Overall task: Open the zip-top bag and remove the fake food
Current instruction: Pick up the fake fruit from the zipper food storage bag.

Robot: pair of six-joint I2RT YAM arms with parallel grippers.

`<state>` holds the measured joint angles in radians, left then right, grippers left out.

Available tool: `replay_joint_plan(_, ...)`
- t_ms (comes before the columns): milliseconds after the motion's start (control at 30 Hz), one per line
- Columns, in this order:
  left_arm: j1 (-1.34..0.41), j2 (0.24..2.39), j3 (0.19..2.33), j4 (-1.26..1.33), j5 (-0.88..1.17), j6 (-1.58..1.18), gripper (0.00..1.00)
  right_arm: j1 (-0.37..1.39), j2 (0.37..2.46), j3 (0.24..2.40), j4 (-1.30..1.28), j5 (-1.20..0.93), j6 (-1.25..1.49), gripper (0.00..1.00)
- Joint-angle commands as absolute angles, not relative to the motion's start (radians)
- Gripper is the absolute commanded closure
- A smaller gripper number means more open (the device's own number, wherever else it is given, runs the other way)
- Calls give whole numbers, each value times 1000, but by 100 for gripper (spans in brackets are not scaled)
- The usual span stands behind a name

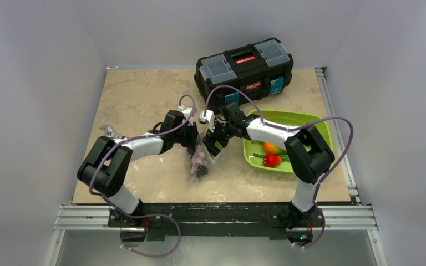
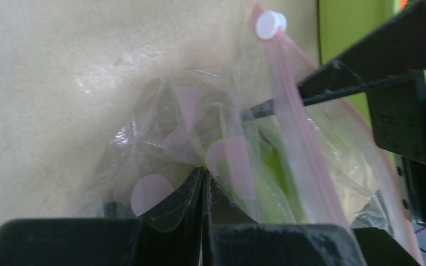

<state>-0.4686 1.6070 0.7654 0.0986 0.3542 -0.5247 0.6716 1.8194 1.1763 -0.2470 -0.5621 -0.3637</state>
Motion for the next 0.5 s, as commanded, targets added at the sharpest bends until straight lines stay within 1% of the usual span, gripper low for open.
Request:
replay_joint_plan(0, -501, 1622, 741, 233, 443, -578, 99, 697, 1854, 1215, -222, -488, -352, 13)
replay_joint_plan(167, -500, 1613, 718, 230, 414, -584, 99, 706, 1888, 1230, -260, -385, -369, 13)
replay_joint_plan(333, -484, 1583, 687, 209, 369, -582, 99, 706, 1867, 1213, -288, -334, -409, 14)
replay_joint_plan(367, -479, 1576, 683, 204, 362, -583, 98, 706, 1861, 1209, -294, -325, -416, 16)
replay_joint_plan(400, -475, 1560, 676, 200, 357, -583, 98, 706, 1858, 1210, -301, -324, -423, 20)
replay_joint_plan(467, -471, 1531, 668, 195, 350, -580, 95, 706, 1860, 1216, -317, -329, -435, 32)
